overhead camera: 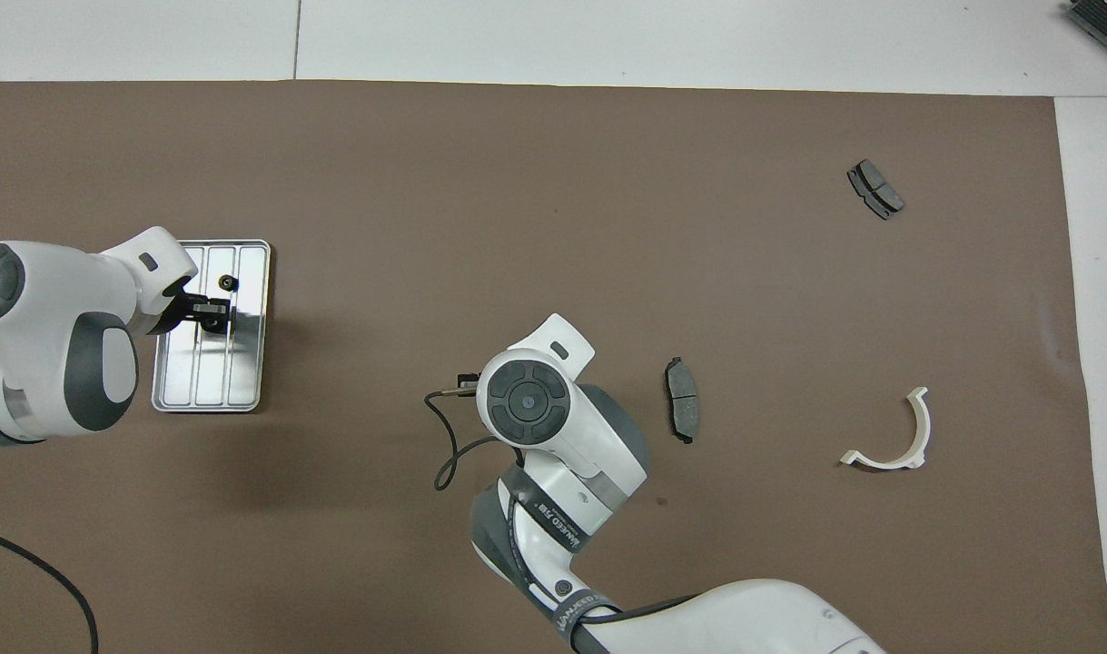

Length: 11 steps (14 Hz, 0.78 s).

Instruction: Place bearing gear from tray to pile

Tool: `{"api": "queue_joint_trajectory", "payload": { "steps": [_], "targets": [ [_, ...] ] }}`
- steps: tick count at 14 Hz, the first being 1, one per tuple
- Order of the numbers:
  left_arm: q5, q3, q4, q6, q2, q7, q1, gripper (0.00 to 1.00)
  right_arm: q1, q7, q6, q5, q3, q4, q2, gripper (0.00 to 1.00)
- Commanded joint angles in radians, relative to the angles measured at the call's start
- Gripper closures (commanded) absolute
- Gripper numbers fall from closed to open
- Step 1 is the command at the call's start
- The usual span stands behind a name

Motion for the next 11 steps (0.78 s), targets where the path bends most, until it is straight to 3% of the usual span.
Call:
{"api": "queue_joint_trajectory", "payload": {
  "steps": [1, 5, 9, 11],
  "targets": [
    [-0.005, -0.003, 0.052, -0.061, 0.008, 0.018, 0.012, 0.88, -0.001, 0.024, 0.013, -0.028, -0.003, 0.017, 0.012, 0.59],
    [-0.016, -0.008, 0.203, -0.180, 0.022, -0.028, -0.023, 0.89, -0.014, 0.026, 0.005, -0.055, -0.004, 0.017, 0.006, 0.93],
    [-0.015, -0.009, 0.231, -0.141, 0.025, -0.405, -0.195, 0.89, -0.084, 0.012, -0.009, -0.055, -0.011, 0.000, -0.081, 0.98],
    [-0.016, -0.011, 0.220, -0.060, 0.034, -0.576, -0.291, 0.89, -0.142, -0.017, -0.016, -0.056, -0.011, -0.038, -0.135, 1.00]
  ]
}}
